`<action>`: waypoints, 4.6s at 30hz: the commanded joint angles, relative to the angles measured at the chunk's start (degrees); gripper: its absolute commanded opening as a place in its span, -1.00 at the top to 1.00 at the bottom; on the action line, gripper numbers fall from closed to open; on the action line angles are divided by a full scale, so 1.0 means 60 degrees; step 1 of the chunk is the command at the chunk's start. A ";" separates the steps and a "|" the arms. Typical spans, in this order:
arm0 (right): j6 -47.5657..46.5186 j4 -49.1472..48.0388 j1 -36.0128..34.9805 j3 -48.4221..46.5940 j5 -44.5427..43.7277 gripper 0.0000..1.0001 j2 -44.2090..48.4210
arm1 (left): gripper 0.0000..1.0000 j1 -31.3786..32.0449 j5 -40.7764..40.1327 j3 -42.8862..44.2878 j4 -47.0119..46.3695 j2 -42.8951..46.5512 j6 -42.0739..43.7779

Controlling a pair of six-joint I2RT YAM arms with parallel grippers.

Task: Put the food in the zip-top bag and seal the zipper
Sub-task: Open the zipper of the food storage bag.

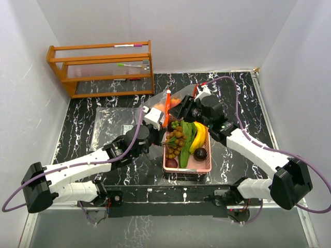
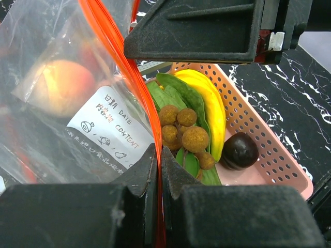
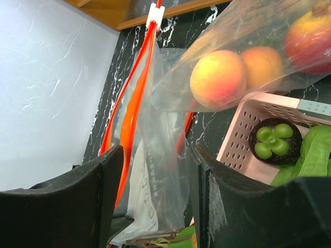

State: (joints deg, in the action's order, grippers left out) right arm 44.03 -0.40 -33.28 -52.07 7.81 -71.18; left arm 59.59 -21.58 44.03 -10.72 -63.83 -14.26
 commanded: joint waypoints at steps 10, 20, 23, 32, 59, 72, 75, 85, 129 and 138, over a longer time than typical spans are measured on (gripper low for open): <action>-0.0148 -0.0335 -0.0005 -0.0785 0.0511 -0.05 -0.0398 | 1.00 -0.0029 0.0335 0.0073 -0.0533 0.0049 -0.0133; -0.0180 -0.0884 -0.0214 -0.0927 0.1180 0.15 -0.0717 | 1.00 -0.0030 0.0555 0.0021 -0.0486 0.0013 -0.0179; -0.0195 -0.1204 -0.0277 -0.0832 0.1514 0.28 -0.0763 | 1.00 -0.0025 0.0567 0.0001 -0.0484 0.0068 -0.0165; -0.0442 -0.0799 -0.0287 -0.0270 0.1100 0.85 -0.0192 | 1.00 -0.0018 0.0316 0.0200 -0.0052 0.0195 -0.0041; -0.1001 0.0366 -0.0775 -0.0502 -0.0373 0.85 0.0631 | -0.21 -0.0042 -0.0082 0.3419 0.2268 -0.0928 0.0710; -0.1203 0.0671 -0.0826 -0.0502 -0.0673 0.85 0.0813 | 0.22 -0.0033 -0.0253 0.3043 0.2252 -0.0617 0.0073; -0.1244 0.0697 -0.0826 -0.0550 -0.0764 0.85 0.0814 | 0.25 -0.0028 0.0107 0.2518 0.1991 -0.0169 -0.0184; -0.1280 0.0646 -0.0869 -0.0787 -0.0828 0.85 0.0553 | -0.17 -0.0019 0.0597 0.2066 0.1705 -0.0321 -0.0811; -0.1299 0.0912 -0.1239 -0.1023 -0.1071 0.85 0.0680 | 0.00 -0.0030 -0.2143 0.3063 0.2733 -0.1727 -0.0469; -0.1287 0.1137 -0.1529 -0.1230 -0.1293 0.85 0.0824 | 0.59 -0.0030 -0.2463 0.3327 0.2721 -0.2068 -0.0225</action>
State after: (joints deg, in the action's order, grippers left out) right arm 36.93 7.57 -41.63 -56.18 1.04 -67.92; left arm 59.46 -33.67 61.67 5.04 -76.03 -17.34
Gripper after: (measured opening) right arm 0.080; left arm 0.325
